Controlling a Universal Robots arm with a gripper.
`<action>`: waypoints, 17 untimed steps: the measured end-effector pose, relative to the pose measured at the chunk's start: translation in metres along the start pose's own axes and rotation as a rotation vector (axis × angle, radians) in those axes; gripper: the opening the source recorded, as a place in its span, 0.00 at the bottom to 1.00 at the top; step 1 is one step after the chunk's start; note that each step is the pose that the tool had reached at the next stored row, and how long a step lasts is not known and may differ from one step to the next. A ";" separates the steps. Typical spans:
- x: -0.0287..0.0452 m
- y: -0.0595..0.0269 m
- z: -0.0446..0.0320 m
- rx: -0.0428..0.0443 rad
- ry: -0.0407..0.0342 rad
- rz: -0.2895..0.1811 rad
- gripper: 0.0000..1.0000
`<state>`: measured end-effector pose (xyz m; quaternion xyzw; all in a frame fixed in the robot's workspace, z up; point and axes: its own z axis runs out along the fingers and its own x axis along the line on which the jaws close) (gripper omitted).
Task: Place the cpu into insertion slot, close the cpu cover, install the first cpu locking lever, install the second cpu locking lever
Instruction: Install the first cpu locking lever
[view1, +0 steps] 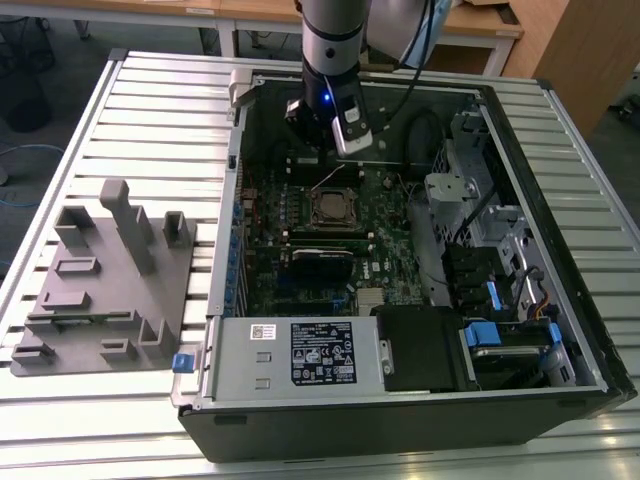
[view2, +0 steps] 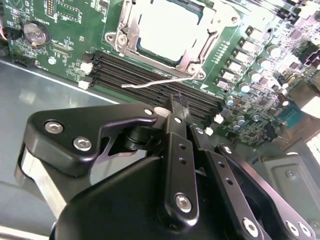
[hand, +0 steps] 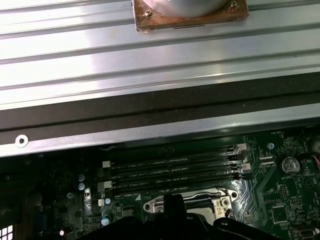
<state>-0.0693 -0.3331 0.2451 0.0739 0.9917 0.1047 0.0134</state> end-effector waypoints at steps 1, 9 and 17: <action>-0.0010 0.0001 0.0002 0.0000 0.0000 0.000 0.10; -0.0167 0.0066 -0.0032 0.0061 -0.0013 0.001 0.10; -0.0167 0.0066 -0.0034 0.0073 -0.0004 0.001 0.10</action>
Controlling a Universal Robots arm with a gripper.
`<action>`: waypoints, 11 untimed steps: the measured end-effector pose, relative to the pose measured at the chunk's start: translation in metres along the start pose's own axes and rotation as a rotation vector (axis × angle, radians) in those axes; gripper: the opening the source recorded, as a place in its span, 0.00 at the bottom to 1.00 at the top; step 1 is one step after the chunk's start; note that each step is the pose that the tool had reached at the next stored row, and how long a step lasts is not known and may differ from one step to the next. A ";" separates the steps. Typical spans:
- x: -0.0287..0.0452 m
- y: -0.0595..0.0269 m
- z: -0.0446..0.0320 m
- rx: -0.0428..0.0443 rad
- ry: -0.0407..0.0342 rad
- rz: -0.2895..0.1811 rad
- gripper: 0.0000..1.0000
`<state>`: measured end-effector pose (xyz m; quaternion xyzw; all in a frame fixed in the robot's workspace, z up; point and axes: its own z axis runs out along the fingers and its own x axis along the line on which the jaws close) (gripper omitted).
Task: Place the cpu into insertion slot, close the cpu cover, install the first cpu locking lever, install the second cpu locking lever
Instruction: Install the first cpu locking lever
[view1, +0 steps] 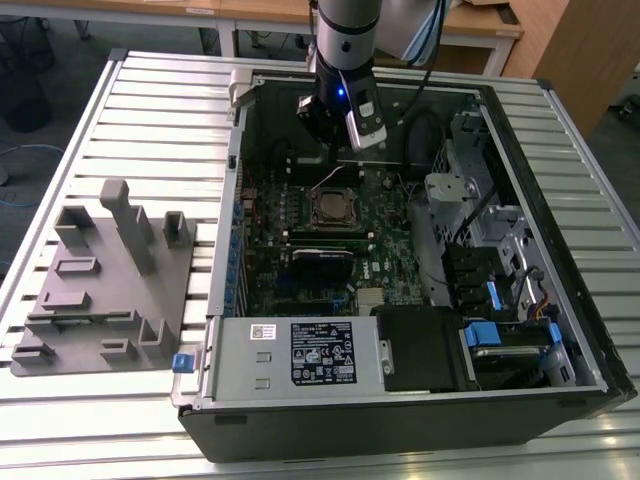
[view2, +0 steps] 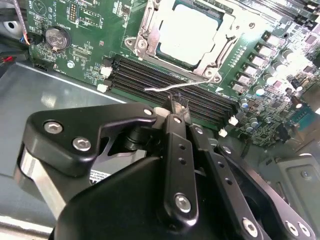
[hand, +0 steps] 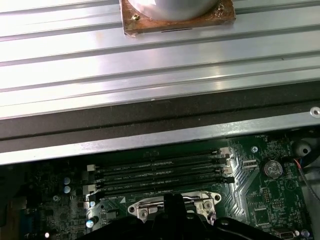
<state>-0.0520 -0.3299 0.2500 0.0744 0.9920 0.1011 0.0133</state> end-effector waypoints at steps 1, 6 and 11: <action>0.0000 0.0000 0.0000 0.0001 0.0005 0.000 0.10; 0.0000 0.0000 0.0000 0.0002 0.0008 0.000 0.10; 0.0000 0.0000 0.0000 0.0002 0.0012 0.000 0.10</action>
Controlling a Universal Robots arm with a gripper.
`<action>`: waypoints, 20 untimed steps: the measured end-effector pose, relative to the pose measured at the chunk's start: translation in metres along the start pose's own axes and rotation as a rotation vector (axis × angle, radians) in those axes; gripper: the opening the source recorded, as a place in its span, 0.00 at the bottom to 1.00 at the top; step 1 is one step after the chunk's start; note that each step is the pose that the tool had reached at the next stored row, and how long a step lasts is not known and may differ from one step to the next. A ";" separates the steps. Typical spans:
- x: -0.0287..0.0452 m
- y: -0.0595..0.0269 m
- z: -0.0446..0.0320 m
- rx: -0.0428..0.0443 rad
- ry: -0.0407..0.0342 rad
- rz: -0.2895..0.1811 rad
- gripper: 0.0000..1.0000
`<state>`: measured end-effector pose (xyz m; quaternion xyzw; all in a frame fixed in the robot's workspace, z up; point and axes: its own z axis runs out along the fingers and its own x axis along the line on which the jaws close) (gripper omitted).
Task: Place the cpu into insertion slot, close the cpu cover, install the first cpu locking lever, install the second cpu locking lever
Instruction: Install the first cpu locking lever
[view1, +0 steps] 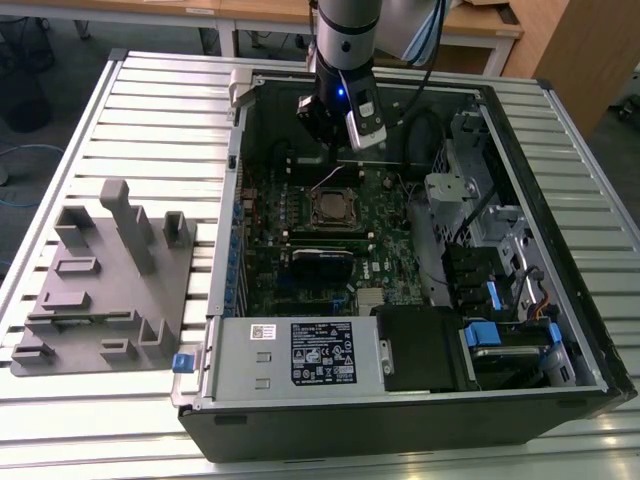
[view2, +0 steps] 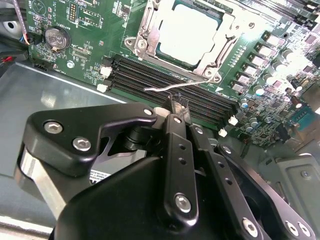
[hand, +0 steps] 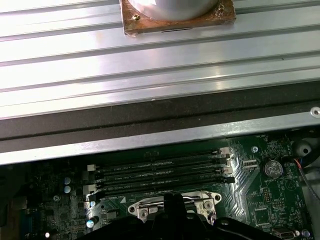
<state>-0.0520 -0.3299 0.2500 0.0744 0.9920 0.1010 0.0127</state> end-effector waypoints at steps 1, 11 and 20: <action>0.0000 0.0000 0.0000 0.0000 0.0001 0.000 0.10; 0.0000 -0.0003 0.0014 0.0012 0.0081 0.002 0.10; 0.0000 -0.0001 0.0022 -0.0002 0.0083 0.002 0.10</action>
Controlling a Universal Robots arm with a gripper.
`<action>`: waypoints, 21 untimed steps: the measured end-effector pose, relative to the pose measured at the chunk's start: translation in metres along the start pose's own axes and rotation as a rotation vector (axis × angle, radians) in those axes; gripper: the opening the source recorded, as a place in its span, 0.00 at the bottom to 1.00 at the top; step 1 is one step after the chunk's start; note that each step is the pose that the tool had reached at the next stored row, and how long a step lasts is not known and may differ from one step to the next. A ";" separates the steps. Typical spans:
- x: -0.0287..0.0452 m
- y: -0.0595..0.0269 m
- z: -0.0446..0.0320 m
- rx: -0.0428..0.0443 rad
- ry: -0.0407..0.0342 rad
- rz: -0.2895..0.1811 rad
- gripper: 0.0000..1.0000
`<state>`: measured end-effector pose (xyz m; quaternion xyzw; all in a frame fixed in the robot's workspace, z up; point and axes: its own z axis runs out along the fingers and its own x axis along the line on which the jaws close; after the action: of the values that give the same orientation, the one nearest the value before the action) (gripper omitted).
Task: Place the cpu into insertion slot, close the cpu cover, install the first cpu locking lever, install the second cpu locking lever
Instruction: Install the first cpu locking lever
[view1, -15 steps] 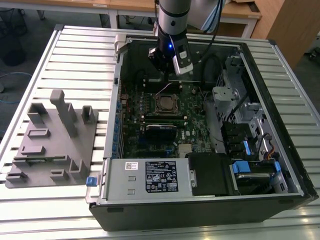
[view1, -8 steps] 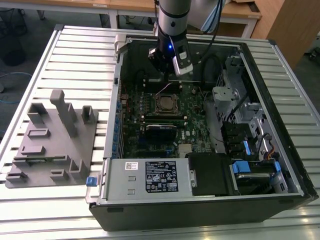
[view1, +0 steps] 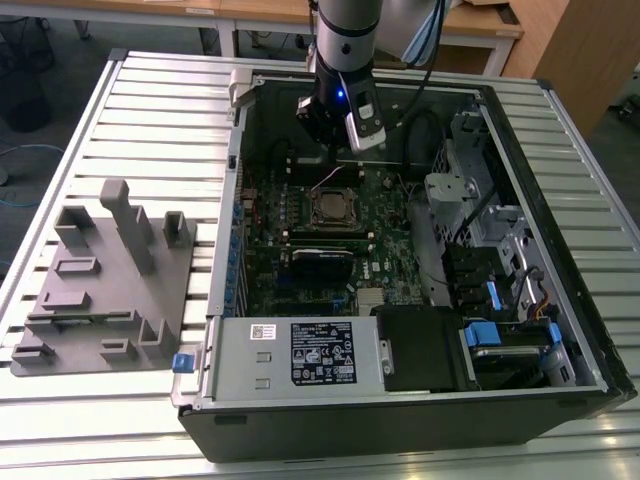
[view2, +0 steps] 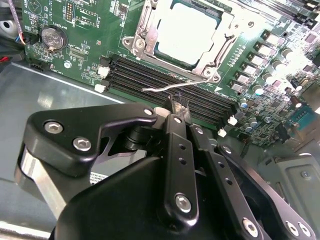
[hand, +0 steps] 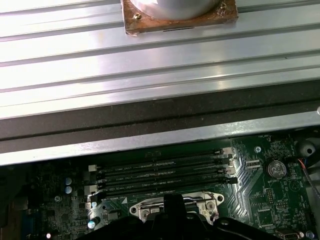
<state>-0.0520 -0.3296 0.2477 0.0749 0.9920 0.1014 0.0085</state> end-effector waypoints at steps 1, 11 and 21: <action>0.0000 0.0000 0.0000 0.0001 0.0001 0.000 0.10; -0.0001 -0.0002 0.0007 0.0002 0.0000 0.000 0.10; -0.0003 -0.0023 0.0003 -0.0011 0.0000 0.001 0.10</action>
<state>-0.0520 -0.3319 0.2470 0.0752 0.9919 0.1020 0.0085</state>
